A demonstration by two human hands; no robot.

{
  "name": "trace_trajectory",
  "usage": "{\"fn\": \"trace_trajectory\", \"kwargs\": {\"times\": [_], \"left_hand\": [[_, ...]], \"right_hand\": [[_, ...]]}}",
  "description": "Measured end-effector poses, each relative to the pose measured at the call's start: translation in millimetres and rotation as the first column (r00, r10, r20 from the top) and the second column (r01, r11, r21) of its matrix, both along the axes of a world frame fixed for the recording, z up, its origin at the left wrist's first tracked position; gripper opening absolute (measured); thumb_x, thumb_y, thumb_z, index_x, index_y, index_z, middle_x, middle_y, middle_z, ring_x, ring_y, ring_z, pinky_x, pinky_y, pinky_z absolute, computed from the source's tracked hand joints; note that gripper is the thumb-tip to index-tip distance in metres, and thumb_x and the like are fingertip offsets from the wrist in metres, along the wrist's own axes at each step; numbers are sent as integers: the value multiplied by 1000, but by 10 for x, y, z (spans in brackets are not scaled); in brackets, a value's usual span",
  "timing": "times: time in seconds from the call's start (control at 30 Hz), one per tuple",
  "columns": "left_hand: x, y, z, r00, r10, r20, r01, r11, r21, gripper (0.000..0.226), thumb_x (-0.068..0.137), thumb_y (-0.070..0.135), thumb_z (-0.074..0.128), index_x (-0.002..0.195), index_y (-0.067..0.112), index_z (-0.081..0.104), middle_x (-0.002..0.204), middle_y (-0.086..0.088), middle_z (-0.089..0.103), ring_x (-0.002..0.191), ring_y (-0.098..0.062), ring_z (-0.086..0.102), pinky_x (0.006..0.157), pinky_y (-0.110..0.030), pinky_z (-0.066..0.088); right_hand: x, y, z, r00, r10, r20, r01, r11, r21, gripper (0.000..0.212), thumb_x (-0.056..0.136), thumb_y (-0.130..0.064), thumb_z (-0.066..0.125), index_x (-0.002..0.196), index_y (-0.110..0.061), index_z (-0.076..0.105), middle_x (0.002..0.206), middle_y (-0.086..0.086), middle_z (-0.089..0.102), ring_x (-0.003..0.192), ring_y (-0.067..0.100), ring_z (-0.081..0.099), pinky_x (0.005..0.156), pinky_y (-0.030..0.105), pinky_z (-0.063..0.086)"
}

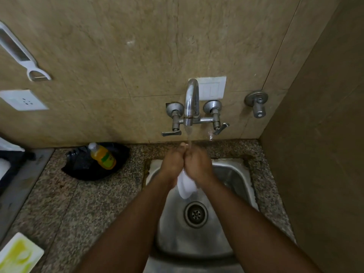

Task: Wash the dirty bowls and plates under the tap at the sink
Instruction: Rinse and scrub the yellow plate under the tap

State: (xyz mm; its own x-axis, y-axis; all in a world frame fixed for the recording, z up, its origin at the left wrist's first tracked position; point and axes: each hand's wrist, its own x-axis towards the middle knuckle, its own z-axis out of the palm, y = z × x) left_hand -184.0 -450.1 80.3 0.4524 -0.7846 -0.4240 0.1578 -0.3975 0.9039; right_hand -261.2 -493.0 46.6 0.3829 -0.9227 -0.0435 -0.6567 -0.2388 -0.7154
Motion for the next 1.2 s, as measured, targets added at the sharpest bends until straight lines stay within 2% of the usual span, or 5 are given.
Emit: {"fn": "trace_trajectory", "kwargs": {"times": [0.1,0.33,0.53,0.73,1.2], "left_hand": [[-77,97,-94,999,29,44,-25,996,-80,37,108,28,46,102,6,75,92,-13,78,90,-29,75,73,-33,56],[183,-110,-9,936,64,-345,-71,997,-7,49,109,41,42,92,11,77,90,-10,78,96,-30,69,96,-42,53],[69,-108,16,976,-139,170,134,990,40,33,109,20,44,100,8,73,99,-12,75,92,-26,70,85,-34,58],[-22,14,-4,958,44,-282,-49,999,-9,39,105,29,51,112,-3,72,112,-27,71,102,-39,67,99,-50,51],[-6,83,14,955,-15,-295,0,999,-49,41,104,37,54,117,3,73,116,-24,73,106,-39,71,100,-54,54]], "right_hand": [[0,-282,122,994,-97,-46,107,946,307,41,106,-31,40,96,-8,72,101,15,71,88,26,63,77,31,44],[-49,51,84,990,121,-67,-133,966,-220,57,105,-43,23,120,-11,67,116,11,70,105,25,66,96,37,51],[-96,-95,92,997,59,-52,-59,998,-1,37,107,-25,38,114,-4,68,111,15,70,105,29,66,93,35,50],[-115,-199,277,997,6,-75,-2,999,53,44,108,-31,36,102,-7,73,104,13,72,93,26,66,83,32,49],[-101,-264,171,993,21,-117,-15,998,56,39,107,-34,41,111,-12,71,107,13,72,97,28,68,88,39,54]]}}
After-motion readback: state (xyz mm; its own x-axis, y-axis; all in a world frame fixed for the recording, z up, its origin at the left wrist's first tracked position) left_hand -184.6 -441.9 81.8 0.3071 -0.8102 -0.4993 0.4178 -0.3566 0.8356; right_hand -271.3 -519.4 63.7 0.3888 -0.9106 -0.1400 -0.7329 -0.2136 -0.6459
